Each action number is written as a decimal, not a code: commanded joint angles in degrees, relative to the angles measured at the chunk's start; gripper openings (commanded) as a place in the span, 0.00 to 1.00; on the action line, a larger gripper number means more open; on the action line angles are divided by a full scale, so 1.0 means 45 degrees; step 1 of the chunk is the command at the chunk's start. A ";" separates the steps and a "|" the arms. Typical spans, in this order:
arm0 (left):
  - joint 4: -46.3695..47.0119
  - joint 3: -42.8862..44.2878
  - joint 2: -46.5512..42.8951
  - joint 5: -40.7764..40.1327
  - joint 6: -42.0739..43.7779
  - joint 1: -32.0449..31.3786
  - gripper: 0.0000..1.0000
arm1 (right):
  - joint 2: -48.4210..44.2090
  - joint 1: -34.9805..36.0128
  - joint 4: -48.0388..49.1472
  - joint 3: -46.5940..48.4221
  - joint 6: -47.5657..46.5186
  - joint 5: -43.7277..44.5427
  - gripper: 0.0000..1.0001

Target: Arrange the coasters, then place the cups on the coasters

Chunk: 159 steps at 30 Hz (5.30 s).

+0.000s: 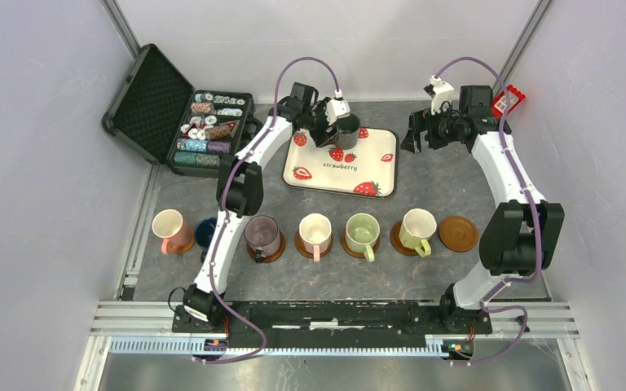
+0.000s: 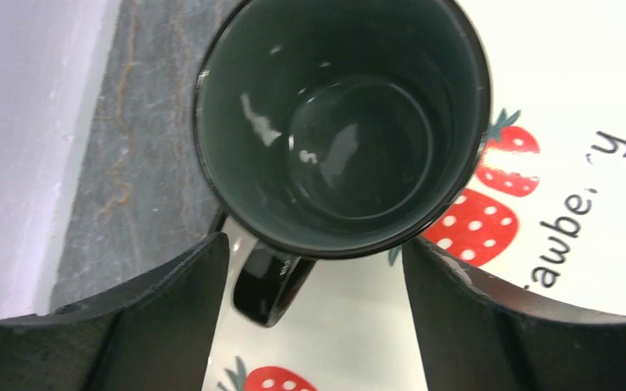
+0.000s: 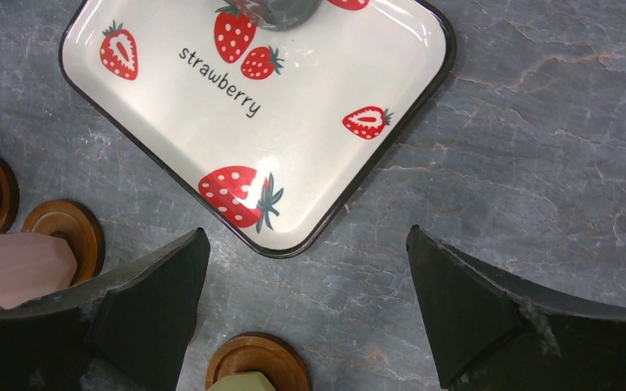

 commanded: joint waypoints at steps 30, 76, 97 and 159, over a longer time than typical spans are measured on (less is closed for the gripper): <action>0.1780 -0.3347 -0.3629 0.0590 -0.9204 -0.2672 0.88 | 0.0114 0.0198 0.0147 -0.0347 0.1198 0.2529 0.98; 0.3891 -0.9889 -1.0093 -0.1509 -1.1293 0.1841 0.92 | 0.5265 0.4434 0.2319 0.2424 0.2492 0.7789 0.22; 0.2543 -0.9370 -0.9302 -0.0624 -1.0081 0.1782 0.92 | -0.4158 -0.0801 0.2033 -0.3619 -0.1020 0.5469 0.00; 0.3479 -1.1418 -0.9947 -0.0467 -0.8797 0.1802 0.93 | -0.7607 -0.6952 -0.2918 -0.9052 -0.7714 0.2181 0.25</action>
